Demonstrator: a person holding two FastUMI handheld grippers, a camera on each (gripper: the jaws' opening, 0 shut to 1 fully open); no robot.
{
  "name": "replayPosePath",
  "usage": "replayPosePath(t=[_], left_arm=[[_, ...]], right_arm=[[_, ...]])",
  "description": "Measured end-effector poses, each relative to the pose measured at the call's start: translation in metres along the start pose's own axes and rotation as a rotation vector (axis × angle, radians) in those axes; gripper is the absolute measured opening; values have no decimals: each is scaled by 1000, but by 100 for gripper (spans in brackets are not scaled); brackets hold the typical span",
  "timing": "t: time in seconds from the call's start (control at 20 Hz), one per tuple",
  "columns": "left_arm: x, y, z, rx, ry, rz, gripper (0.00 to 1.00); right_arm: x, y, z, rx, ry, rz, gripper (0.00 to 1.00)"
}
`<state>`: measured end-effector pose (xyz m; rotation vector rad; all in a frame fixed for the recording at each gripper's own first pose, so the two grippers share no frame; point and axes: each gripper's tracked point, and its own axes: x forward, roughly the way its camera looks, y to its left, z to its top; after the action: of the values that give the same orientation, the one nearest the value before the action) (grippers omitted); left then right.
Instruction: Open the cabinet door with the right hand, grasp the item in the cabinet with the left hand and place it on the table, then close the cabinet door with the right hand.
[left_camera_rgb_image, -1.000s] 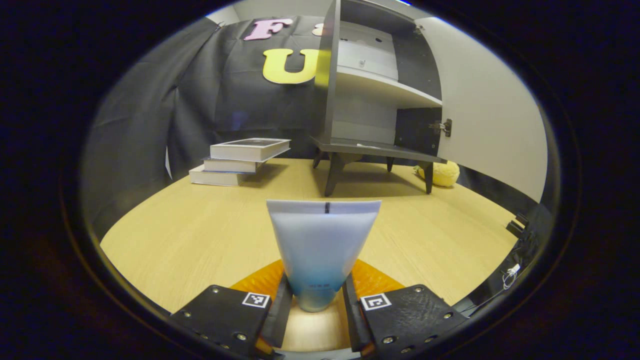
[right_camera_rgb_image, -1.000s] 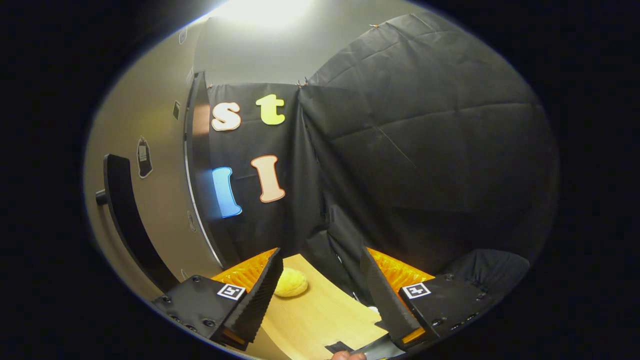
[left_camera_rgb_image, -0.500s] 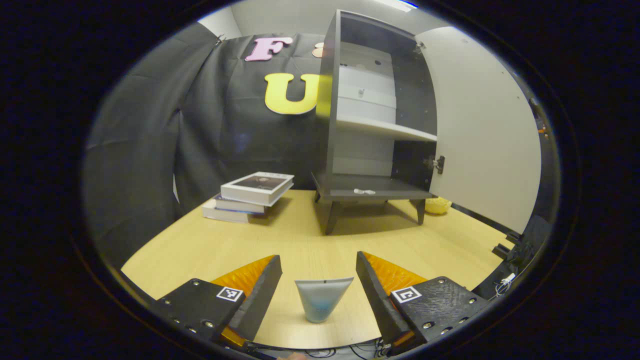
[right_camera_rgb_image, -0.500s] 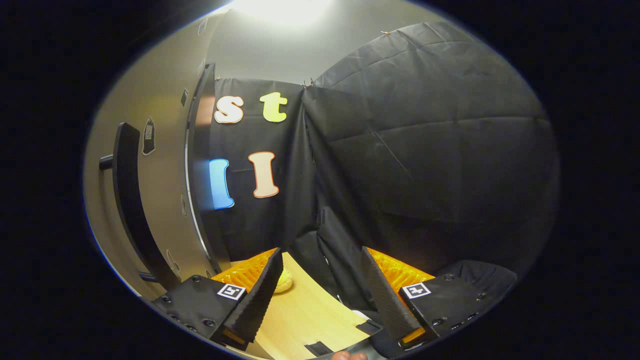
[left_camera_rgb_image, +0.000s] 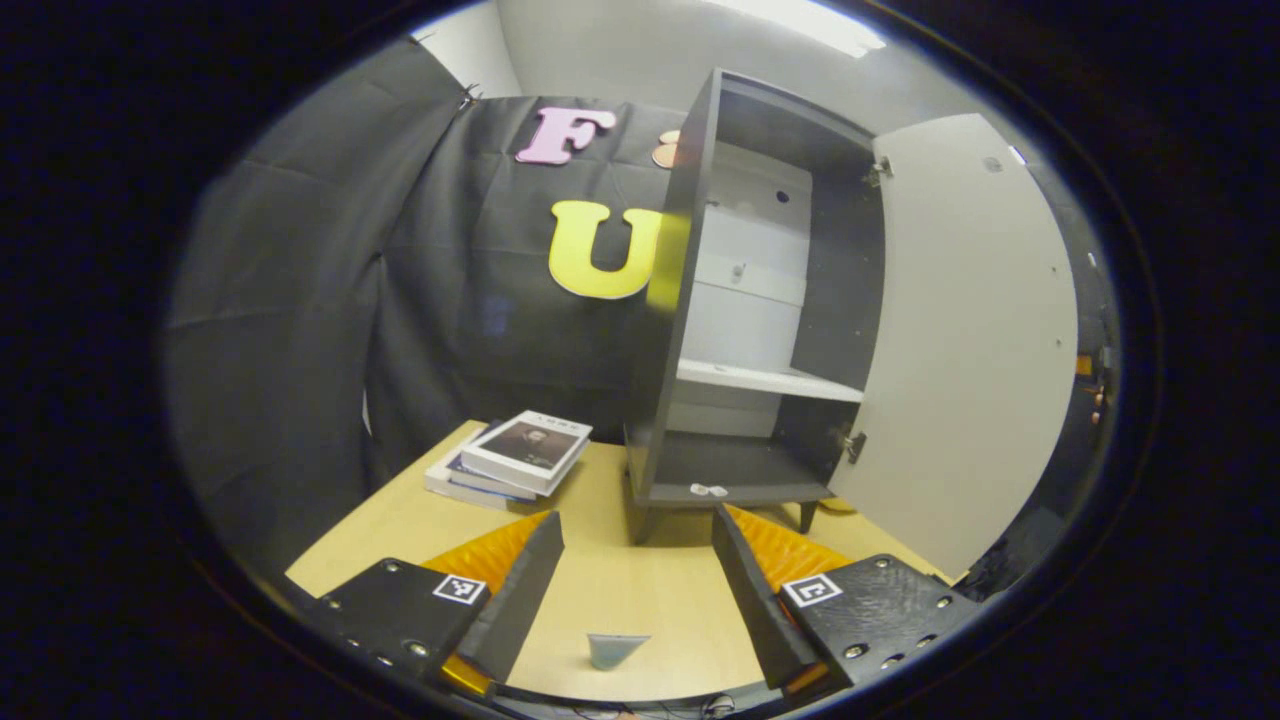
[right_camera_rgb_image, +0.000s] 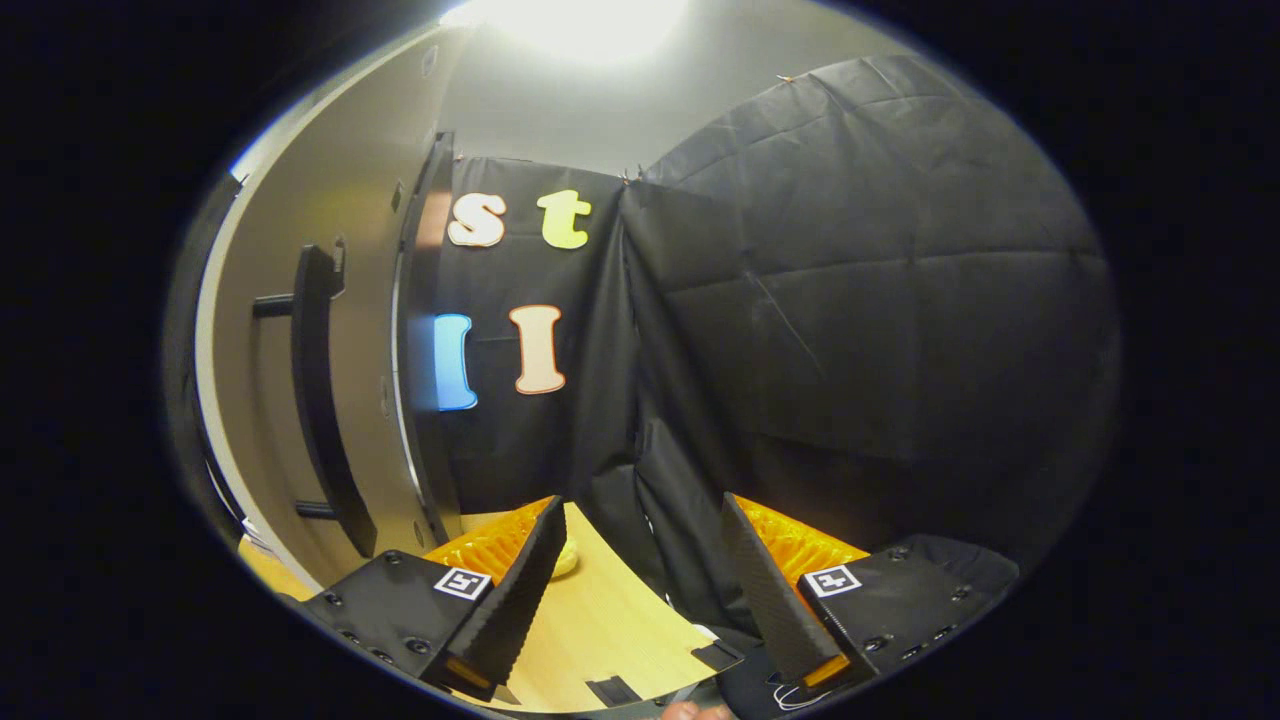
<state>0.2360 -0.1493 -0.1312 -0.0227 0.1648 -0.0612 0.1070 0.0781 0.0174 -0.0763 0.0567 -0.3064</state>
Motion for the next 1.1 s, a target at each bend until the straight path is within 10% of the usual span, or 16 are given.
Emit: replayPosePath(t=[0.2,1.1], left_arm=[[-4,25,2,29,68,112,92],[-3,30,24,6,43,131,92]], right_arm=[[-14,14,0,31,29,45,98],[-39,60,47,86,-44,234,98]])
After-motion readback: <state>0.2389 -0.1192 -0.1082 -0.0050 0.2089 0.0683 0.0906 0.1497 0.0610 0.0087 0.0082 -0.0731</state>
